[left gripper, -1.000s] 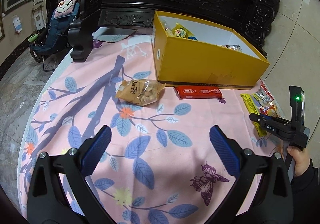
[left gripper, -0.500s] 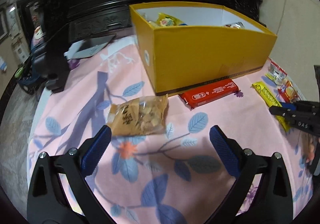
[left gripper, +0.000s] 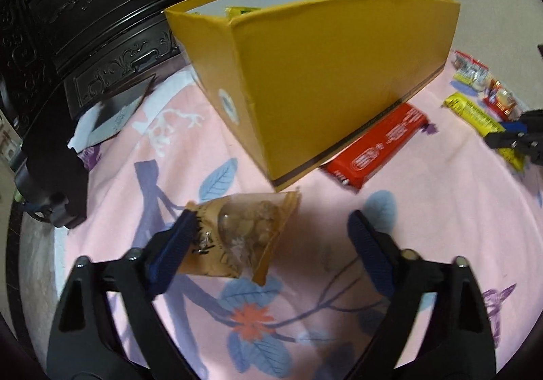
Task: Organize snacks
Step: 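Grasp the yellow bar with the right tool while the left tool grasps the tan nut bag, then carry both snacks into the yellow box and open both tools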
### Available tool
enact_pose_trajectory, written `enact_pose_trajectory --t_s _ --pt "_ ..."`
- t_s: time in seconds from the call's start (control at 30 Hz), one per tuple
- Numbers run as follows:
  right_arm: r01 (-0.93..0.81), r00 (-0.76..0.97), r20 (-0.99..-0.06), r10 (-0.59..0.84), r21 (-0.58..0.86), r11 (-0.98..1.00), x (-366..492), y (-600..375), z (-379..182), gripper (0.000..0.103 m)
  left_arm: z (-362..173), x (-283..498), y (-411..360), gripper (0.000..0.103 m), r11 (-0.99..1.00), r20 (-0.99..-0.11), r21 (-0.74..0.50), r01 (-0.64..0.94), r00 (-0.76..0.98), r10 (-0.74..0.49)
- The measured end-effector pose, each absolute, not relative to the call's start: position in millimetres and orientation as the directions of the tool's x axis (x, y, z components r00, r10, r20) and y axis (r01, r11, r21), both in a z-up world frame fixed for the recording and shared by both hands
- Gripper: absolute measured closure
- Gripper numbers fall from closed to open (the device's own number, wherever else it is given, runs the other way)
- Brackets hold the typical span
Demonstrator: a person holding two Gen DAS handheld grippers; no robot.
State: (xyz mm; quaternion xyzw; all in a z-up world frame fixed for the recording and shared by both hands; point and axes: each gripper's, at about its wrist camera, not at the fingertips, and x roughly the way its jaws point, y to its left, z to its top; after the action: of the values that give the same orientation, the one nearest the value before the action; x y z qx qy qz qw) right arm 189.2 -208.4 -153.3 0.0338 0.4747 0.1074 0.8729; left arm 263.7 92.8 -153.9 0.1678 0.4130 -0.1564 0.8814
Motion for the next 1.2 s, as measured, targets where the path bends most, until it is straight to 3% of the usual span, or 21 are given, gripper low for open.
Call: enact_pose_trajectory --t_s 0.1,0.13,0.2,0.27,0.5,1.0,1.2 --pt "-0.151 0.528 -0.822 0.212 0.155 0.976 189 -207 -153 0.081 -153 267 105 0.041 0.907 -0.768 0.179 0.382 0.631 -0.114" --pt "-0.150 0.528 -0.823 0.211 0.155 0.976 189 -207 -153 0.081 -152 268 110 0.056 0.915 -0.761 0.176 0.364 0.640 -0.108" --pt "-0.147 0.529 -0.823 0.210 0.155 0.977 189 -207 -153 0.081 -150 268 121 0.059 0.934 -0.751 0.129 0.334 0.647 -0.127" --pt "-0.146 0.528 -0.823 0.209 0.154 0.977 189 -207 -153 0.081 -151 264 117 0.063 0.932 -0.740 0.159 0.327 0.664 -0.107" --pt "-0.146 0.526 -0.823 0.212 0.158 0.977 189 -207 -154 0.081 -148 233 99 0.066 0.944 -0.729 0.158 0.291 0.678 -0.087" --pt "-0.148 0.543 -0.810 0.222 0.168 0.975 178 -212 -148 0.081 -117 166 37 0.067 0.979 -0.690 -0.084 0.186 0.698 -0.191" --pt "-0.166 0.574 -0.784 0.237 0.172 0.971 167 -210 -130 0.081 -105 158 26 0.067 0.977 -0.678 -0.107 0.186 0.705 -0.209"
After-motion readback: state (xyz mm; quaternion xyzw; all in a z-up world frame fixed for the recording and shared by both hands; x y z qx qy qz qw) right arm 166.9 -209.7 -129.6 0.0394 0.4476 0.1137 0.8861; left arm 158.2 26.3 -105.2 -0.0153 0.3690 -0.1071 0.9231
